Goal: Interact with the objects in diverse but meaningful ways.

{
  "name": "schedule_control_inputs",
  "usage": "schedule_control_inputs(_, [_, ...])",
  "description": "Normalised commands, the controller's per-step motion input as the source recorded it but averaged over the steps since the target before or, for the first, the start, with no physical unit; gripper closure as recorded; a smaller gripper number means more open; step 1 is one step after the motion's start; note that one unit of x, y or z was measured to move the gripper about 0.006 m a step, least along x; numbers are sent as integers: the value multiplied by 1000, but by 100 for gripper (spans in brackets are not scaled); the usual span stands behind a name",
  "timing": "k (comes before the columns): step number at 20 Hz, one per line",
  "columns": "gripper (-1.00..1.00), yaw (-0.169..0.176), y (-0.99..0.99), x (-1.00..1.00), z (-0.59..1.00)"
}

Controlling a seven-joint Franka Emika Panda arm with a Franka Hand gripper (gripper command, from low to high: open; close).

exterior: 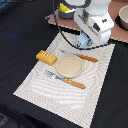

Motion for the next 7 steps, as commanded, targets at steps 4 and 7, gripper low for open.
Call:
schedule_control_inputs(4, [-100, 0, 0, 0, 0])
schedule_control_inputs(7, [-100, 0, 0, 0, 0])
